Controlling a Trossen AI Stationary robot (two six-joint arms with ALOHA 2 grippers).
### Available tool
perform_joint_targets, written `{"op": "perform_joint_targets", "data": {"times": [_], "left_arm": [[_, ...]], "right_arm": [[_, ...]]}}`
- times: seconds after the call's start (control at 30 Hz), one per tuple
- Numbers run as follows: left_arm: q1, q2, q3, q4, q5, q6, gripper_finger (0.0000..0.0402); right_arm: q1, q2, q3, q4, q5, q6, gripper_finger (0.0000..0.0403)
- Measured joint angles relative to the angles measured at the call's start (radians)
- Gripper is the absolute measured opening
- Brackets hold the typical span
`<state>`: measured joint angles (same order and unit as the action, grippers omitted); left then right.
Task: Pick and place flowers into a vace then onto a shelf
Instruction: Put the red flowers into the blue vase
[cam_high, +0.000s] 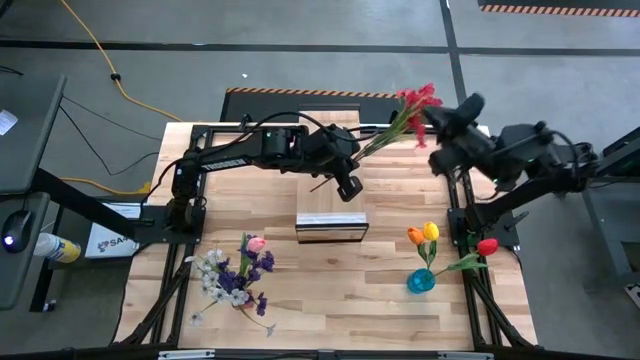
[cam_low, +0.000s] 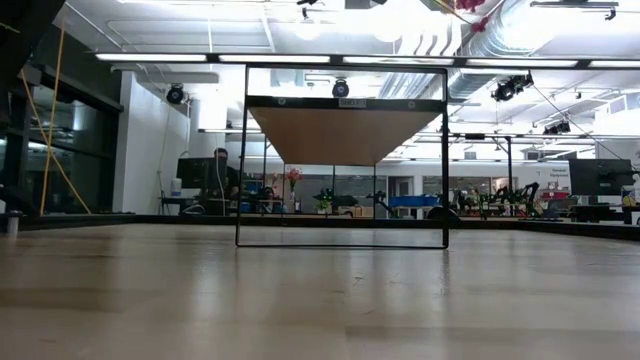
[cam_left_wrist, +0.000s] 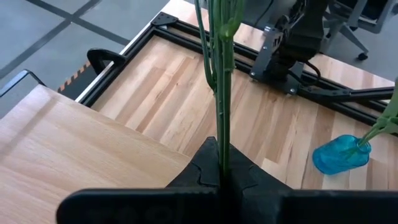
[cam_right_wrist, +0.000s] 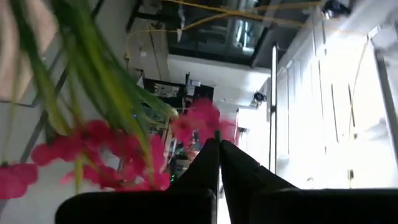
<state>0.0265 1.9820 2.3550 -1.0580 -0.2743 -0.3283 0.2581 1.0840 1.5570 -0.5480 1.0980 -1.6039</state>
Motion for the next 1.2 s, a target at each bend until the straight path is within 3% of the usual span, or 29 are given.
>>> {"op": "perform_joint_targets", "data": {"times": [0.2,0.47,0.73,1.2], "left_arm": [[0.0,0.0,0.0,0.0,-0.026,-0.002,0.0026],[0.0,0.0,0.0,0.027,-0.078,-0.017,0.0026],[0.0,-0.006,0.0,0.112,-0.12,0.003,0.0026],[0.0,-0.035,0.0,0.275,-0.167,0.117,0.0026]], "right_arm": [[0.0,0.001,0.074,-0.001,0.037,0.037,0.0019],[-0.002,0.001,0.165,0.0,0.044,0.124,0.012],[-0.033,-0.016,0.213,-0.002,0.073,0.265,0.0185],[-0.135,-0.11,0.214,-0.041,0.214,0.546,0.0204]]}}
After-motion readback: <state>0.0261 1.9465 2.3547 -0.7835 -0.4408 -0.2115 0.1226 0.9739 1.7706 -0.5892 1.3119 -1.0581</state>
